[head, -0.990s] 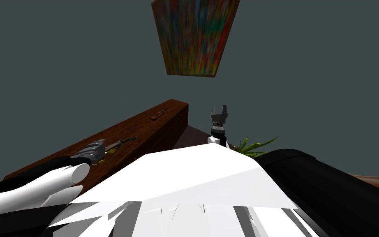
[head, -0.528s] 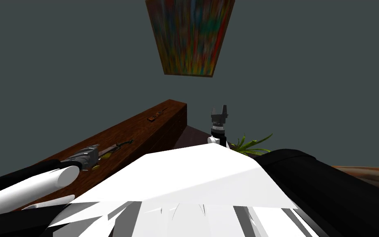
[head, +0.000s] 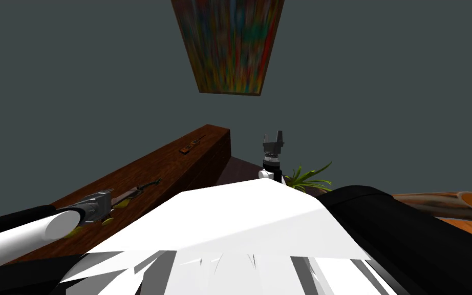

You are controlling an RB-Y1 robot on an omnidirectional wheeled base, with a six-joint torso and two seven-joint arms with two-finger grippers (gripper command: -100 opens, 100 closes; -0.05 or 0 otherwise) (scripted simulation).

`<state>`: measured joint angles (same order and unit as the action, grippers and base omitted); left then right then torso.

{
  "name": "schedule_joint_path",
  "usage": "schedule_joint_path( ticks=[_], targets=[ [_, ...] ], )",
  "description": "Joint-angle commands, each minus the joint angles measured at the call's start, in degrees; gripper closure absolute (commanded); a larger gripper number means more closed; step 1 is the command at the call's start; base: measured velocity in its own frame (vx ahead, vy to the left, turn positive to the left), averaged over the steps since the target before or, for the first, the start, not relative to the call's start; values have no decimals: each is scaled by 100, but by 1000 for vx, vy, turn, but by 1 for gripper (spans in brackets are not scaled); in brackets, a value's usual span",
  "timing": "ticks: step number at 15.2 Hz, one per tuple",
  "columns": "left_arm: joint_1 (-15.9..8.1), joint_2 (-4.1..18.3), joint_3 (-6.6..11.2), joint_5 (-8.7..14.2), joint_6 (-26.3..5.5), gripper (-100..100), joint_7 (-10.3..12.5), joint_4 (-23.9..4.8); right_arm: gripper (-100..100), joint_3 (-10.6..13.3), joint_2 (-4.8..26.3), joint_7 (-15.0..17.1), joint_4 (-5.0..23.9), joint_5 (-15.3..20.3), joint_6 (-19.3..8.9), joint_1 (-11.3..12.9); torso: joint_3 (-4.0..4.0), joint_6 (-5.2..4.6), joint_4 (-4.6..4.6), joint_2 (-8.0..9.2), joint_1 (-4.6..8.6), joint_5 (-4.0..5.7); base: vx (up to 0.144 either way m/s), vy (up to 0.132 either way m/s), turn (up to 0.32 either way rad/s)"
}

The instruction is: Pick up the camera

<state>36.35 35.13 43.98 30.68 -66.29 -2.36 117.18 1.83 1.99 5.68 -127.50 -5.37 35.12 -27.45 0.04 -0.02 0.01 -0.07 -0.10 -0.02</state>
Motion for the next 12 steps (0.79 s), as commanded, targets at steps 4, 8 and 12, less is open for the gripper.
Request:
schedule_joint_path(
  ticks=[4,8,12],
  targets=[
    [26,124,190,176,-636,-100,49,-159,0,0,0,0,0,0,0,0,0,1,0,-1,-2,-1,20,19,-97],
    [45,205,319,299,-1004,-100,87,-275,0,0,0,0,0,0,0,0,0,1,0,0,-1,0,16,15,-80],
    [80,343,552,534,-1517,-100,166,-501,0,0,0,0,0,0,0,-1,1,2,0,-1,-3,-1,21,23,-105]
  ],
)
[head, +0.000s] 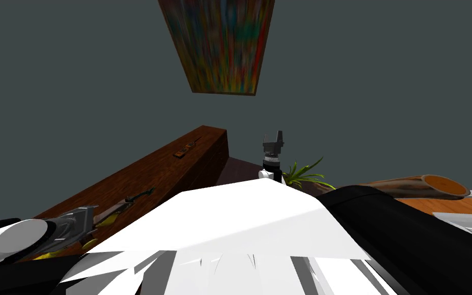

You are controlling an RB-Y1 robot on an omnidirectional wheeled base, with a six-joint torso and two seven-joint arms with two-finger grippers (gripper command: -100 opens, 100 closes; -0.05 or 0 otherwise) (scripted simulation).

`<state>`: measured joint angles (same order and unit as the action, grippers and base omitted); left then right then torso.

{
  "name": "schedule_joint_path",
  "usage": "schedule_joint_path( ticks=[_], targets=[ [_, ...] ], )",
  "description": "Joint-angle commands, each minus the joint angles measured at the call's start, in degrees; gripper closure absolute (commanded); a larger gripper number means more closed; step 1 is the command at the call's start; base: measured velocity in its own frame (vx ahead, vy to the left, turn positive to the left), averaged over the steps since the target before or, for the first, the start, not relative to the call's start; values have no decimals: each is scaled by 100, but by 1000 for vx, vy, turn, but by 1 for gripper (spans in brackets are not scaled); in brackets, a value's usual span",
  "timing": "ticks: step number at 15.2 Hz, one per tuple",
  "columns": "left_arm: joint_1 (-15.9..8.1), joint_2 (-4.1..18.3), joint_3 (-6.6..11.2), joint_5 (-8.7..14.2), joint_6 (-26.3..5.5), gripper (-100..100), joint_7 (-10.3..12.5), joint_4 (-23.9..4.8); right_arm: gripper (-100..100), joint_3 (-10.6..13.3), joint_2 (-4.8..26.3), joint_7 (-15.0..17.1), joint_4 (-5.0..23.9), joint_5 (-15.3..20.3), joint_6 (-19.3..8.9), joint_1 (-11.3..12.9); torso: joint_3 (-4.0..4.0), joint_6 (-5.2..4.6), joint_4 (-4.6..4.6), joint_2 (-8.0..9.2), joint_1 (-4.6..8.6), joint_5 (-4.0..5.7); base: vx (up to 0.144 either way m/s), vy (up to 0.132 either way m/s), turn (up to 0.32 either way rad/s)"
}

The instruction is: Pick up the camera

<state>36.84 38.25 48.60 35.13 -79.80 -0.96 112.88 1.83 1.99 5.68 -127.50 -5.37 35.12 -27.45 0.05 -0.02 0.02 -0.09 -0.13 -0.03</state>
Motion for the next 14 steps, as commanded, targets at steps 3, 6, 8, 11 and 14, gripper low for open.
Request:
schedule_joint_path(
  ticks=[3,6,8,11,14],
  targets=[
    [46,88,194,198,-511,-100,66,-179,0,0,0,0,0,0,0,-1,0,4,0,0,-1,-1,24,29,-89],
    [60,137,290,302,-862,-100,106,-284,0,0,0,0,0,0,0,-1,0,3,0,0,0,-1,24,28,-95],
    [60,137,290,302,-1003,-100,106,-284,0,0,0,0,0,0,0,0,1,2,0,-1,-2,-1,20,33,-79],
    [82,213,455,491,-1444,-100,183,-479,0,0,0,0,0,0,0,0,0,2,0,0,-4,-1,24,38,-101],
    [91,241,525,573,-1781,-100,219,-566,0,0,0,0,0,0,0,-1,1,3,1,-2,-5,-2,24,38,-76]
  ],
)
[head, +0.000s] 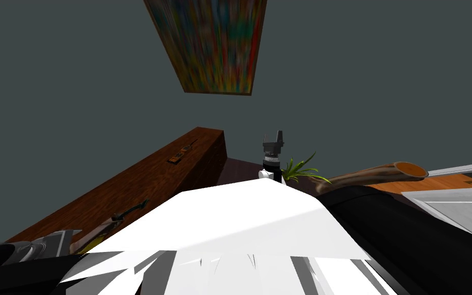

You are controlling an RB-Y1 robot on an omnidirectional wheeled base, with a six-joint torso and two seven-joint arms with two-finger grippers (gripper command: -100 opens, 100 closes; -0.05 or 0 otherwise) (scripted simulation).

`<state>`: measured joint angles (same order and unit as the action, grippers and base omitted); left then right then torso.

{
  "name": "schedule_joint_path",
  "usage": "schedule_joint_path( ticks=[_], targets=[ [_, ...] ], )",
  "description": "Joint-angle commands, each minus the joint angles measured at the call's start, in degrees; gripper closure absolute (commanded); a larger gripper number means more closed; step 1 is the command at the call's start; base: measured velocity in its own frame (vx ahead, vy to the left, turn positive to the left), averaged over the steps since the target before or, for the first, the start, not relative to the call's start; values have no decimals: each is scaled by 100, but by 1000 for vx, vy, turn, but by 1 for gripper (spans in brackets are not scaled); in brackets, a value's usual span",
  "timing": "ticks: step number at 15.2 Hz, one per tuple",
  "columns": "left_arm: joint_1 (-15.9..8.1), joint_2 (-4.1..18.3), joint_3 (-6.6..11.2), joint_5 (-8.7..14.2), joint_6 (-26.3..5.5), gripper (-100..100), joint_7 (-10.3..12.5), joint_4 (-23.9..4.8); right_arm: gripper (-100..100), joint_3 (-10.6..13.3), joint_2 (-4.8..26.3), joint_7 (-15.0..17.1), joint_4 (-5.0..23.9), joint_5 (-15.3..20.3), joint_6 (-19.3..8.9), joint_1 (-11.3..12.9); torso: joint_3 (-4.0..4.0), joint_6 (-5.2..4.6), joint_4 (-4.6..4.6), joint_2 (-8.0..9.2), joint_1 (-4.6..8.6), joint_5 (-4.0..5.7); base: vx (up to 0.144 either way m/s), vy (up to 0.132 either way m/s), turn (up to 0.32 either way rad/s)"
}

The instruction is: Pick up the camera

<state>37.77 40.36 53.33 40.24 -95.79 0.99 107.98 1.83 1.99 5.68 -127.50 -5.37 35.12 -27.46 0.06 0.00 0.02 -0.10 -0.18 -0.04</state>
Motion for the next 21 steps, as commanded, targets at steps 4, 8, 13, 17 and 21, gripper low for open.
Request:
schedule_joint_path(
  ticks=[4,8,13,17,21],
  targets=[
    [6,52,112,137,-526,-100,58,-155,0,0,0,0,0,0,0,0,1,0,0,-3,-5,-2,24,45,-79],
    [12,82,206,257,-993,-100,115,-285,0,0,0,0,0,0,0,0,1,-1,0,-2,-3,-1,24,44,-73],
    [5,100,280,357,-1543,-100,166,-400,0,0,0,0,0,0,0,0,3,1,1,-5,-4,-1,29,49,-51],
    [-26,59,186,279,-1405,-100,135,-526,0,0,0,0,0,0,0,0,-1,2,-1,2,4,0,8,27,-19],
    [-60,24,97,211,-1298,-100,125,-614,0,0,-1,0,0,0,0,0,-12,2,-5,20,21,3,-29,-9,-13]
  ],
)
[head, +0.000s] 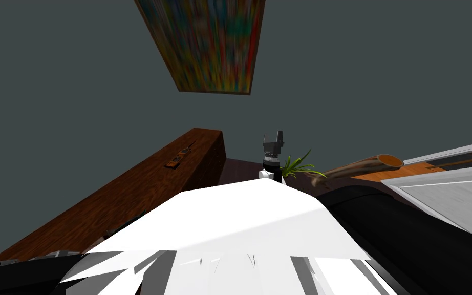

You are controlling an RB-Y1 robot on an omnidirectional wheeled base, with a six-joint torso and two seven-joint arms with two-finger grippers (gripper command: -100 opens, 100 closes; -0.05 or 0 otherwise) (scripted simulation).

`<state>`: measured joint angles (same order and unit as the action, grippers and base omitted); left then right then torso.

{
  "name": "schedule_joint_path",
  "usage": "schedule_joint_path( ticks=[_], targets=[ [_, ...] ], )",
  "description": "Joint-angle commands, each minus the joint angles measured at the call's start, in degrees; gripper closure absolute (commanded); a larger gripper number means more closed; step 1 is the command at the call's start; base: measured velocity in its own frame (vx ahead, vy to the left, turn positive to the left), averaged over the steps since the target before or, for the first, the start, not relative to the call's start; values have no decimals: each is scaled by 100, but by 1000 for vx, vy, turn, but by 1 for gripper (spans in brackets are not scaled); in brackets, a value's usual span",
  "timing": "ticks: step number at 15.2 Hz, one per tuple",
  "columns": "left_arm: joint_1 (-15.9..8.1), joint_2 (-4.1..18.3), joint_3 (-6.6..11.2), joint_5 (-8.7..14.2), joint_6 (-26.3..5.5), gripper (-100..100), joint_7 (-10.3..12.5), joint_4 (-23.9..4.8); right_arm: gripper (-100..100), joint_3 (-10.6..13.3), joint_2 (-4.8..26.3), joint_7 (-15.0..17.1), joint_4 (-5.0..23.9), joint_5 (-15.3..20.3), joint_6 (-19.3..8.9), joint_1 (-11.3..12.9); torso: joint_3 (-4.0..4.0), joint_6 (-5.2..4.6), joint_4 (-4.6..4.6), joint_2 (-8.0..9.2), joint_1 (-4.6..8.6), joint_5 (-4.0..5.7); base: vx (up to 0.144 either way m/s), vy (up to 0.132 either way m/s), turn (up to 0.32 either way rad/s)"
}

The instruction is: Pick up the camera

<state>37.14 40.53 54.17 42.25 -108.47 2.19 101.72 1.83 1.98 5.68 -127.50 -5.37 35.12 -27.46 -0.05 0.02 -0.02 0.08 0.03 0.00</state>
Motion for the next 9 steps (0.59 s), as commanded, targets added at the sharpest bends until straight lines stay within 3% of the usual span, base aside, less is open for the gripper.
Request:
schedule_joint_path(
  ticks=[1,5,6,8,9],
  targets=[
    [0,0,0,0,0,100,0,0,0,0,0,0,0,0,0,0,0,0,0,0,0,0,-7,-2,1],
    [1,-1,2,0,1,100,4,-1,0,0,0,0,0,0,0,0,5,-3,2,-9,-6,-2,0,0,0],
    [45,52,126,98,-177,100,21,131,0,0,0,0,0,0,0,0,6,-2,2,-10,-6,-1,15,2,14],
    [73,82,203,160,-295,100,41,223,0,0,0,0,0,0,0,-1,10,-2,3,-18,-3,6,32,8,20],
    [53,48,133,106,-179,100,24,151,0,0,0,0,0,0,0,-1,12,-2,4,-22,-2,7,20,8,7]
  ],
)
